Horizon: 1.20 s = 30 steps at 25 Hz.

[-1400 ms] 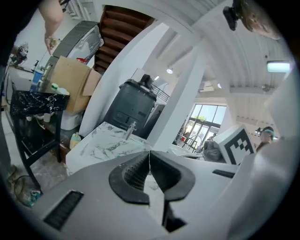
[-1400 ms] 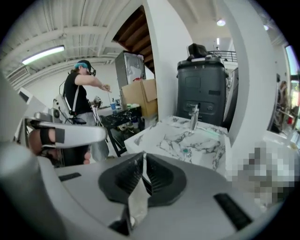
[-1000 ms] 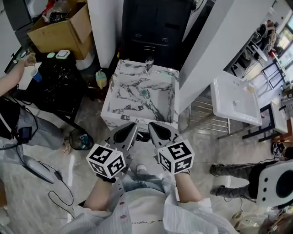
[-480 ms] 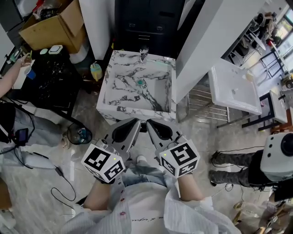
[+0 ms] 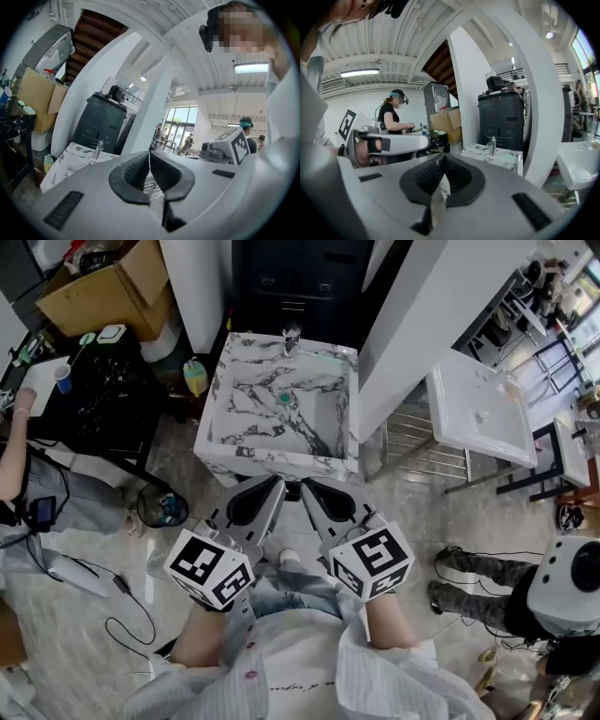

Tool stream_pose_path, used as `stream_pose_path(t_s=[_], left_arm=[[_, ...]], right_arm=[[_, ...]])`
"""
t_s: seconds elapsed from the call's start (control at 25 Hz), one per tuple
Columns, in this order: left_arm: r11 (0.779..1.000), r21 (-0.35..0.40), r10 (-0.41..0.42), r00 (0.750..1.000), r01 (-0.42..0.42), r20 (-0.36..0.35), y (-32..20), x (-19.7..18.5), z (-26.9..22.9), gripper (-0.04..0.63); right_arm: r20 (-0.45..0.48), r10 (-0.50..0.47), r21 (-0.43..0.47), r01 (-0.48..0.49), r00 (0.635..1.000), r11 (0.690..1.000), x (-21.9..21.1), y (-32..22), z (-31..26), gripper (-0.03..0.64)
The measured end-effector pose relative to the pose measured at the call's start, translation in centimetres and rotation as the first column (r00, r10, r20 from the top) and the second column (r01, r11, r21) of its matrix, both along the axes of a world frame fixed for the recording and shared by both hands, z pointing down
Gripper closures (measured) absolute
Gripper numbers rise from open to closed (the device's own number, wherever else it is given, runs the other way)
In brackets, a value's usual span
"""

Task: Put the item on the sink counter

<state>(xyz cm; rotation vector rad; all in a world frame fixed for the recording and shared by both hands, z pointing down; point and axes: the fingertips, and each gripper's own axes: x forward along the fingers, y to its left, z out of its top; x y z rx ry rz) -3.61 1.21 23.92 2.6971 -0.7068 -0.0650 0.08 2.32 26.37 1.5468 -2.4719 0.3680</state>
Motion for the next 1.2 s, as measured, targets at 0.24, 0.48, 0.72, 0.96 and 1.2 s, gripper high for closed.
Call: stream_pose_path(t_s=[0.24, 0.48, 0.72, 0.96, 1.2], left_arm=[[1.0, -0.002, 0.004, 1.0, -0.004, 0.011, 0.8, 0.3, 0.0, 0.575], [1.0, 0.003, 0.009, 1.0, -0.009, 0.018, 1.4, 0.3, 0.3, 0.575], [1.0, -0.002, -0.009, 1.0, 0.01, 0.025, 1.3, 0.0, 0.8, 0.577], [1.0, -0.004, -0.014, 0.999, 0.014, 0.045, 1.4, 0.0, 1.1, 0.575], [1.0, -0.005, -0.001, 0.999, 0.001, 0.055, 1.6, 0.1, 1.7, 0.575]], right_arm=[[-0.003, -0.01, -0.003, 0.01, 1.0, 1.0, 0.1, 0.6, -0.2, 0.609], [-0.003, -0.019, -0.011, 0.019, 1.0, 1.0, -0.1, 0.9, 0.2, 0.609], [0.006, -0.013, -0.021, 0.013, 1.0, 1.0, 0.1, 1.1, 0.9, 0.609], [0.01, -0.012, -0.028, 0.012, 1.0, 1.0, 0.4, 0.8, 1.0, 0.609], [0.008, -0.018, -0.024, 0.018, 1.0, 1.0, 0.0, 0.4, 1.3, 0.609]])
